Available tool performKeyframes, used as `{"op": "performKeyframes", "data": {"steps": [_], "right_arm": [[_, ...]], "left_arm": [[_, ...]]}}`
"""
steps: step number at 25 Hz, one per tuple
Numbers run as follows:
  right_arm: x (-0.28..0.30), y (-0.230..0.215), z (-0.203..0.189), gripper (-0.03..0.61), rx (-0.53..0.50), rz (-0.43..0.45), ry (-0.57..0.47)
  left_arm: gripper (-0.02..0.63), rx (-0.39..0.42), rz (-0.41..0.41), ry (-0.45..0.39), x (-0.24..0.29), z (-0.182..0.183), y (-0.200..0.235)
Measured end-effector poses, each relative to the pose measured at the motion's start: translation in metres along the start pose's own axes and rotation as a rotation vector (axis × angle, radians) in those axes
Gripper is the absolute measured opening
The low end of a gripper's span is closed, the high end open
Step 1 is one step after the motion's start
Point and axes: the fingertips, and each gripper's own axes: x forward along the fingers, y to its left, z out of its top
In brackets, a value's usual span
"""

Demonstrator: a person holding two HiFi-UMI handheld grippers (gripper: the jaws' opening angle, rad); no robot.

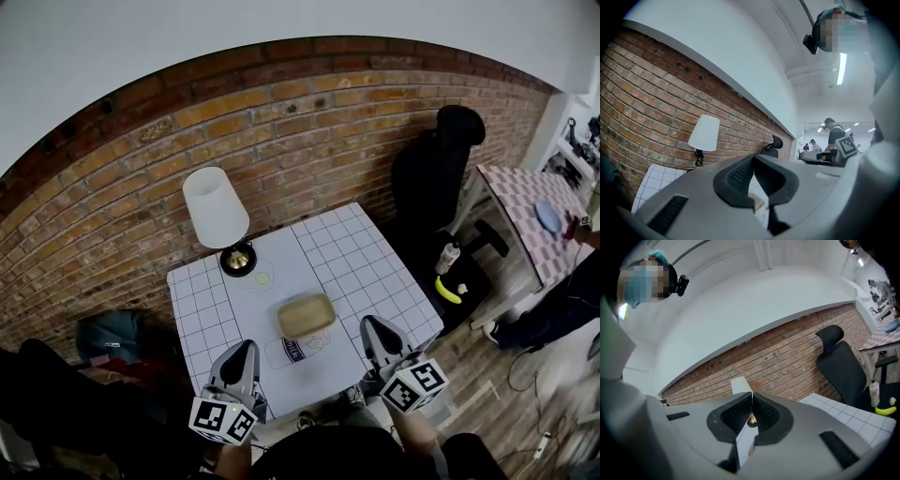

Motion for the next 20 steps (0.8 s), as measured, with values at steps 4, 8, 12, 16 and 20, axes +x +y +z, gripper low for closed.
{"op": "performKeyframes", "data": {"steps": [4, 8, 12, 16, 20], "right_arm": [[0.020, -0.017, 0.002, 0.005, -0.002, 0.030, 0.026], [0.039, -0.032, 0.001, 0.005, -0.004, 0.061, 0.058], [0.057, -0.045, -0.008, 0.005, 0.000, 0.095, 0.085], [0.071, -0.053, -0.018, 0.006, 0.003, 0.124, 0.125], [0.084, -0.062, -0.029, 0.005, 0.009, 0.136, 0.153]], "left_arm": [[0.011, 0.002, 0.045, -0.007, 0.016, -0.004, 0.004], [0.011, -0.002, 0.086, -0.017, 0.028, -0.007, 0.007], [0.011, -0.006, 0.137, -0.016, 0.039, -0.013, 0.014], [0.011, 0.003, 0.180, -0.006, 0.045, -0.020, 0.020], [0.011, 0.001, 0.206, 0.012, 0.053, -0.030, 0.024]]}}
